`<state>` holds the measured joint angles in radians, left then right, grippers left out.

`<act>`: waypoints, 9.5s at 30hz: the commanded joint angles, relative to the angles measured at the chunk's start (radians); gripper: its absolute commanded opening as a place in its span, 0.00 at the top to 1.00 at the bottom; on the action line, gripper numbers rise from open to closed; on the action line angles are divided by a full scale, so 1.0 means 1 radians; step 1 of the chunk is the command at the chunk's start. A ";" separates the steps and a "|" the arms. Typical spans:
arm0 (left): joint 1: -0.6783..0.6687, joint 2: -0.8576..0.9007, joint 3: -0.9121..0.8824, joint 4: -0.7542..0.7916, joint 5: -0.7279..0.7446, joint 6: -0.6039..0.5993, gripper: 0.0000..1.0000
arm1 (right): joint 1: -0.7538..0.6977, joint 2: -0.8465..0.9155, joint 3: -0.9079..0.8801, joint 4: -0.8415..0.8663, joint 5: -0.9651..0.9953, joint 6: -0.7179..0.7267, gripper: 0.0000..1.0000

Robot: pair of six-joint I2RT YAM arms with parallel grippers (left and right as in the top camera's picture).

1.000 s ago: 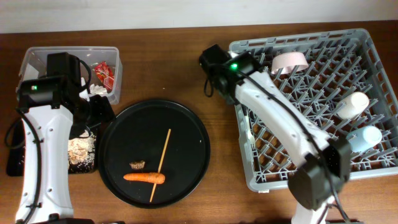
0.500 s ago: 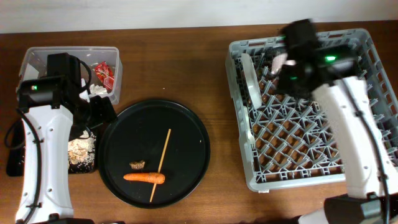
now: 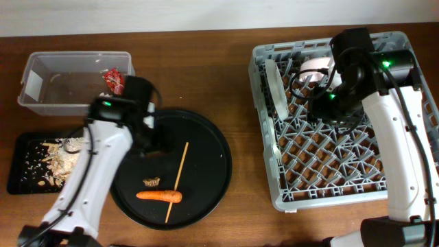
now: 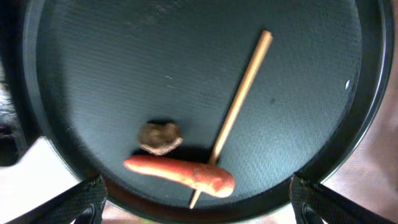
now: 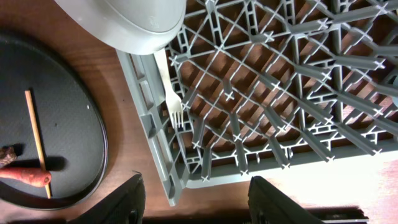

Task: Sort waste into correct bins and load items into the dishwasher rack
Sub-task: 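Reach the left gripper to the carrot and grasp it, then carry the carrot to the small black tray and release it, then reach the left gripper to the brown lump and grasp it, then lift the brown lump from the round tray with the left gripper, then carry the brown lump left to the small black tray and release it, then reach the right gripper to the wooden chopstick on the round tray and grasp it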

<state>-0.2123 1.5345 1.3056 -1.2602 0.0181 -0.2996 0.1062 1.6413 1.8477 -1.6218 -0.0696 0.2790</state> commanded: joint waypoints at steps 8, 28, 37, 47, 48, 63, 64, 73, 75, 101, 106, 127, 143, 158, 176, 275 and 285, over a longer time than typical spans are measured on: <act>-0.017 -0.013 -0.087 0.051 -0.013 -0.004 0.07 | 0.116 -0.018 0.003 -0.003 -0.006 -0.010 0.43; 0.021 -0.013 -0.438 0.174 0.199 -0.850 0.01 | 0.139 -0.017 0.003 -0.005 0.075 -0.040 0.36; 0.021 -0.013 -0.552 0.336 0.106 -0.909 0.07 | 0.139 -0.017 0.003 -0.005 0.082 -0.047 0.35; 0.021 -0.013 -0.577 0.384 0.089 -0.892 0.68 | 0.139 -0.017 0.003 -0.008 0.082 -0.047 0.35; 0.021 -0.013 -0.577 0.384 0.090 -0.882 0.71 | 0.139 -0.017 0.003 -0.009 0.082 -0.047 0.35; 0.062 -0.166 -0.492 0.275 0.068 -0.730 0.93 | 0.139 -0.017 0.003 -0.014 0.082 -0.047 0.35; 0.076 -0.182 -0.483 0.275 0.054 -0.717 0.96 | 0.139 -0.017 0.003 -0.014 0.082 -0.047 0.35; 0.436 -0.274 -0.372 0.324 -0.188 -0.617 0.98 | 0.139 -0.017 0.003 -0.017 0.082 -0.047 0.35; 0.532 -0.272 -0.372 0.390 -0.189 -0.579 0.98 | 0.139 -0.017 0.003 -0.017 0.082 -0.047 0.35; 0.845 0.117 -0.372 0.692 -0.192 -0.563 0.55 | 0.139 -0.017 0.003 -0.017 0.081 -0.035 0.35; 0.845 0.110 -0.362 0.676 -0.185 -0.498 0.34 | 0.140 -0.017 0.003 -0.017 0.081 -0.035 0.35; 0.301 -0.074 -0.338 0.442 0.137 -0.456 0.08 | 0.140 -0.017 0.003 -0.017 0.081 -0.036 0.35; 0.188 0.090 -0.451 0.500 0.144 -0.572 0.08 | 0.139 -0.017 0.003 -0.021 0.081 -0.037 0.35; 0.186 0.178 -0.451 0.518 0.182 -0.571 0.78 | 0.140 -0.017 0.003 -0.024 0.081 -0.036 0.35; 0.189 0.098 -0.431 0.426 0.256 -0.532 0.45 | 0.140 -0.017 0.003 -0.028 0.081 -0.036 0.35; 0.932 0.227 -0.091 0.475 -0.153 -0.181 0.46 | 0.140 -0.018 0.003 -0.066 0.054 -0.036 0.34; 0.876 0.130 0.063 0.286 0.172 -0.060 0.33 | 0.184 -0.018 0.003 0.011 -0.046 -0.070 0.19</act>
<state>0.7094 1.7473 1.2991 -0.9237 -0.0261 -0.4595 0.2531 1.6409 1.8477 -1.6539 -0.0528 0.2241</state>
